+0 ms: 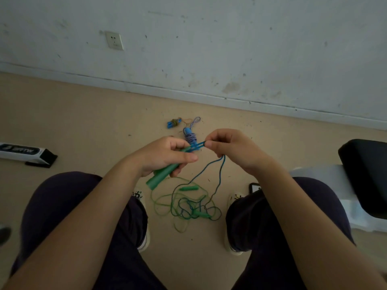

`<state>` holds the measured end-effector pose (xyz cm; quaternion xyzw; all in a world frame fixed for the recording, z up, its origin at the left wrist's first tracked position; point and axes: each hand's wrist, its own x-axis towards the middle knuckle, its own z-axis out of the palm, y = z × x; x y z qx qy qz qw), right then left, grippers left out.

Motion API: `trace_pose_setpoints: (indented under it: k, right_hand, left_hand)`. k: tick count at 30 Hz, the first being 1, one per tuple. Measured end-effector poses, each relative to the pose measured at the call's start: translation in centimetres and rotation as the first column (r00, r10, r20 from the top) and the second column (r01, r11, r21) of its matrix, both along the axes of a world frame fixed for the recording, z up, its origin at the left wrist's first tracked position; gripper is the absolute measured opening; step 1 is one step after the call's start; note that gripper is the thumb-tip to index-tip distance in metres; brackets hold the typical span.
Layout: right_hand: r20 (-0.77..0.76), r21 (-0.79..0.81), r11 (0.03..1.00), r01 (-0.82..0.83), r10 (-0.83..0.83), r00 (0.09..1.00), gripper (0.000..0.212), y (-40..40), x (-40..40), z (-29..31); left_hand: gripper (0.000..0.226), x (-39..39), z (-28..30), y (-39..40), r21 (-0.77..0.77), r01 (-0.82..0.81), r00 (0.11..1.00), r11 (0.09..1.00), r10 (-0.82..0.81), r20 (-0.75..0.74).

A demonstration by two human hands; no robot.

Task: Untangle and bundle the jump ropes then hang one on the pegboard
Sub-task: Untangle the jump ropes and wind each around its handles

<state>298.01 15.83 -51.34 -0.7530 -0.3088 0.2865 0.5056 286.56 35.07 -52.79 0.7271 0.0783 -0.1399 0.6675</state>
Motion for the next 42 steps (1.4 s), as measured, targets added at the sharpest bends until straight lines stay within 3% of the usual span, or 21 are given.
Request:
trace_pose_setpoints:
  k: [4, 14, 19, 26, 32, 36, 42]
  right_hand:
    - [-0.022, -0.055, 0.998, -0.012, 0.011, 1.0, 0.013, -0.1, 0.1, -0.1]
    - [-0.014, -0.02, 0.999, -0.025, 0.025, 1.0, 0.008, -0.5, 0.7, 0.1]
    - [-0.001, 0.016, 0.993, -0.118, 0.118, 0.993, 0.009, 0.1, -0.2, -0.2]
    - [0.074, -0.073, 0.985, -0.157, 0.162, 0.984, 0.009, 0.7, -0.9, -0.3]
    - [0.01, -0.144, 0.974, -0.174, 0.177, 0.984, 0.006, 0.7, -1.0, -0.5]
    - [-0.051, -0.091, 0.982, -0.165, 0.161, 0.986, 0.004, 0.8, -1.2, -0.5]
    - [-0.105, 0.085, 0.996, -0.014, 0.023, 0.994, 0.009, -0.1, 0.2, 0.1]
  left_hand:
    - [0.046, -0.1, 0.0, 0.2, 0.057, -0.013, 1.0, 0.998, 0.014, -0.024]
    - [0.022, -0.5, -0.1, 0.5, 0.092, 0.068, 0.997, 0.993, -0.064, -0.051]
    - [0.035, -0.3, -0.2, -0.1, 0.083, 0.098, 0.995, 0.992, -0.094, -0.045]
    - [0.041, 0.0, -0.6, -0.8, 0.111, 0.139, 0.99, 0.984, -0.138, -0.014]
    - [0.049, 0.2, -0.6, -0.7, 0.148, 0.08, 0.996, 0.986, -0.083, 0.015]
    - [0.043, 0.2, -0.6, -0.6, 0.139, 0.042, 0.999, 0.989, -0.047, 0.028]
    - [0.022, -0.1, -0.5, -0.1, 0.136, 0.088, 0.994, 0.987, -0.078, -0.075]
